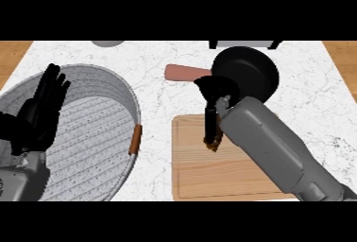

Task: Pick the sweet potato from the cutting board and place it in the pot

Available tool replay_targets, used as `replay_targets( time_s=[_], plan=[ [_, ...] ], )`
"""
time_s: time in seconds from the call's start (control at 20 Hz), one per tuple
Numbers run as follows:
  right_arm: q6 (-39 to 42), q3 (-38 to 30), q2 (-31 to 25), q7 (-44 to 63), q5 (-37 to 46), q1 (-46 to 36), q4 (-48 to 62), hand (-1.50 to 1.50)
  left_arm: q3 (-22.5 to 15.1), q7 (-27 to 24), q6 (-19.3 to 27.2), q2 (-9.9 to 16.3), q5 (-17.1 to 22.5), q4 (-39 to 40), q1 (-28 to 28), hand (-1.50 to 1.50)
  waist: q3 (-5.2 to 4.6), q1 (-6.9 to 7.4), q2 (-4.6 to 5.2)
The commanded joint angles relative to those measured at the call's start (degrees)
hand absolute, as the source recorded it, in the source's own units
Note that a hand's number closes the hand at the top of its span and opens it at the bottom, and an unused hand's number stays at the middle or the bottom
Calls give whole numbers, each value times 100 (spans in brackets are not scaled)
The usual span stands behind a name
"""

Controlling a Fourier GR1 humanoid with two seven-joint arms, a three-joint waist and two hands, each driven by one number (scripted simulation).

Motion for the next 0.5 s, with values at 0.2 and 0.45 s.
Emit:
replay_targets(
  time_s=[0.2,0.45],
  plan=[
    [31,-169,893,569,306,-149,835,-150,76,-42,-89,-151,-129,60,-5,0,-6,-42,0],
    [163,-190,816,423,613,223,748,-150,270,-232,-161,-204,-172,43,259,0,-6,-50,-4]
  ],
)
